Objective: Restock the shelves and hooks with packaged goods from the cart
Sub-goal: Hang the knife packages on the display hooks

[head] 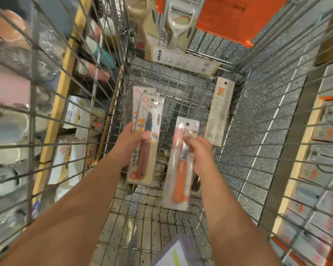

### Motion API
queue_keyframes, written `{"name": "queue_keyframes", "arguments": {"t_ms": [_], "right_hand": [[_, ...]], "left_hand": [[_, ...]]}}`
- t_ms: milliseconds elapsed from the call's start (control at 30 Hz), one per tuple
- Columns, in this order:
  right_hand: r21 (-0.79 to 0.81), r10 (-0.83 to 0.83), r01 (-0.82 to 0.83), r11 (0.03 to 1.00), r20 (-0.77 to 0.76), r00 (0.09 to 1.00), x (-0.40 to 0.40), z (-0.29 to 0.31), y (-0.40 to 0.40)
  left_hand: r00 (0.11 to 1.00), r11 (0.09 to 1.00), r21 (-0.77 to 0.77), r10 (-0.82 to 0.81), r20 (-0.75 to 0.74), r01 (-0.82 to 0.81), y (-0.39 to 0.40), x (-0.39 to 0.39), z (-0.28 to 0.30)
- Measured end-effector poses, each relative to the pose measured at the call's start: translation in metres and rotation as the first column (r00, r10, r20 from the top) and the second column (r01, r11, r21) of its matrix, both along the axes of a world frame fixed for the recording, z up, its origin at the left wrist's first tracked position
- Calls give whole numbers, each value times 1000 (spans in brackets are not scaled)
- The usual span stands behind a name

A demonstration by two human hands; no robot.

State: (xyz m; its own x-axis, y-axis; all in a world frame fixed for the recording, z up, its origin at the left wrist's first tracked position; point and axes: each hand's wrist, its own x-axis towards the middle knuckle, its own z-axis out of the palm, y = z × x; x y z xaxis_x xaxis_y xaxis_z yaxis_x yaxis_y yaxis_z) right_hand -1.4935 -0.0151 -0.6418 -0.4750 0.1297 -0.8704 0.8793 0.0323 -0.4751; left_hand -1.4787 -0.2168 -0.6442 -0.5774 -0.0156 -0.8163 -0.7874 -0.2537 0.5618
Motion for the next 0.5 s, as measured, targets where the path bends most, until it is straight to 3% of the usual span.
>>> {"name": "queue_keyframes", "arguments": {"t_ms": [167, 267, 500], "right_hand": [[-249, 34, -33, 968, -1, 999, -23, 7, 8], [-338, -56, 73, 938, 60, 997, -25, 8, -13], [-339, -150, 160, 927, 58, 987, -9, -4, -48]], "left_hand": [[999, 1000, 21, -19, 26, 19, 3, 0, -2], [995, 994, 42, -103, 5, 102, 11, 2, -3], [994, 992, 75, -100, -42, 103, 18, 7, 7]]}}
